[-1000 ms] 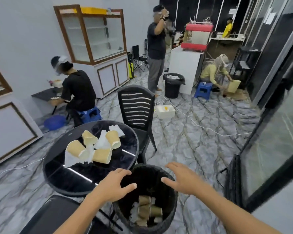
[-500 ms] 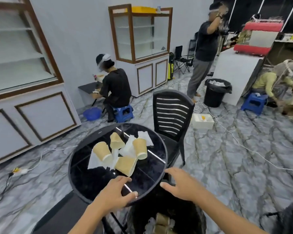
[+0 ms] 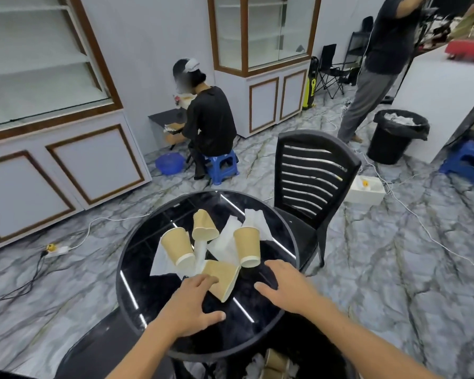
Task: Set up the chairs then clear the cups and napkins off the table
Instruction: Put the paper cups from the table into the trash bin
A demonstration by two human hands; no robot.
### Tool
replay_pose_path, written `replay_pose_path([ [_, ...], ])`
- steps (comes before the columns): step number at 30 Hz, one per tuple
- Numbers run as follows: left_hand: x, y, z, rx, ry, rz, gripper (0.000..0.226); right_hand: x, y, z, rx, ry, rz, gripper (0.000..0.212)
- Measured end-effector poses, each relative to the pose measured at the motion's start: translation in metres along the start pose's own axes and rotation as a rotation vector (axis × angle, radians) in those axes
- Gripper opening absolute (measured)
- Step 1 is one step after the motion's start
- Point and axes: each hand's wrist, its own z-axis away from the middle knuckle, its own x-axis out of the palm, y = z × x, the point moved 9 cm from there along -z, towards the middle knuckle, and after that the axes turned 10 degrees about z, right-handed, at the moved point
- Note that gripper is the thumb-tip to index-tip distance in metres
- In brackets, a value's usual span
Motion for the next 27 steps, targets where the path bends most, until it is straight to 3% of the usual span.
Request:
replay_pose_path([
  [9,0.014,-0.004,-0.079,0.071,-0.05,-0.262,0.104,-0.002,0.014,-0.077,0.057,0.107,-0.032,0.077],
  [14,0.035,-0.014,-0.111,0.063,-0.133,-0.38,0.114,0.015,0.016,-0.117,0.111,0.115,0.022,0.091],
  [21,0.053,-0.025,-0.123,0.071,-0.148,-0.459,0.13,0.047,0.014,-0.146,0.154,0.095,0.011,0.105],
  [27,0.055,-0.027,-0.12,0.093,-0.11,-0.453,0.134,0.057,0.013,-0.151,0.129,0.12,-0.053,0.097],
])
